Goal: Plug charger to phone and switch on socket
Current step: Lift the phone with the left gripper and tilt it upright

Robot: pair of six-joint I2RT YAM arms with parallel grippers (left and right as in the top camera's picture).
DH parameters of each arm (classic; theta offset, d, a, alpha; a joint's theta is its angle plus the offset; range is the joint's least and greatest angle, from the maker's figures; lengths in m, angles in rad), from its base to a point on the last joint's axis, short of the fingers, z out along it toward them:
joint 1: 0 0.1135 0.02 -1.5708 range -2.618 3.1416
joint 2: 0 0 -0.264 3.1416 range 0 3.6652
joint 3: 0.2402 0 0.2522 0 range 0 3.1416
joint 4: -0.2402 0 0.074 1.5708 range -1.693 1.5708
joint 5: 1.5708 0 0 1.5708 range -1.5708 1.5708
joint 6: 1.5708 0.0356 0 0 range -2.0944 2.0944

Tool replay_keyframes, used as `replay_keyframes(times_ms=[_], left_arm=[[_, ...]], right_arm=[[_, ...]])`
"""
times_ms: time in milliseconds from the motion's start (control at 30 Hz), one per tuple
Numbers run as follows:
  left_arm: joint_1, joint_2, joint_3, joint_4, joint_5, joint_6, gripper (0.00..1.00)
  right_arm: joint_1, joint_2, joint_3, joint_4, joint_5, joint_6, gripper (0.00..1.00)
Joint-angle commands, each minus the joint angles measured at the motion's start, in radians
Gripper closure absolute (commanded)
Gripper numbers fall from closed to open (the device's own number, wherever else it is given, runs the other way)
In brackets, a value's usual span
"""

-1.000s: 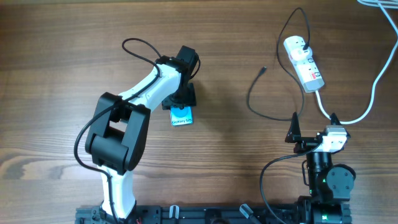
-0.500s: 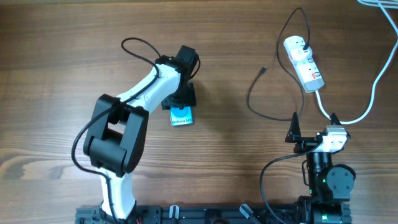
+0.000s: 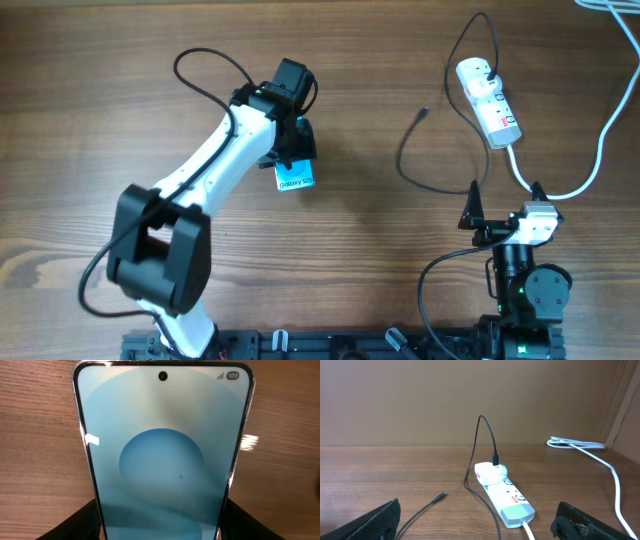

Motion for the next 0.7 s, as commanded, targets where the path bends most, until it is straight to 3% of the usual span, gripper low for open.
replay_keyframes(times_ms=[0, 333, 533, 667], left_arm=[[-0.002, -0.088, 0.000, 0.002, 0.069, -0.062, 0.48], [-0.002, -0.192, 0.000, -0.002, 0.178, -0.119, 0.45], [0.012, -0.229, 0.000, -0.043, 0.186, -0.167, 0.49], [0.047, -0.241, 0.000, -0.077, 0.281, -0.167, 0.51]], right_arm=[[-0.006, -0.010, -0.001, 0.003, -0.013, -0.012, 0.00], [-0.006, -0.010, -0.001, 0.003, -0.013, -0.012, 0.00], [-0.006, -0.010, -0.001, 0.003, -0.013, -0.012, 0.00], [-0.006, -0.010, -0.001, 0.003, -0.013, -0.012, 0.00]])
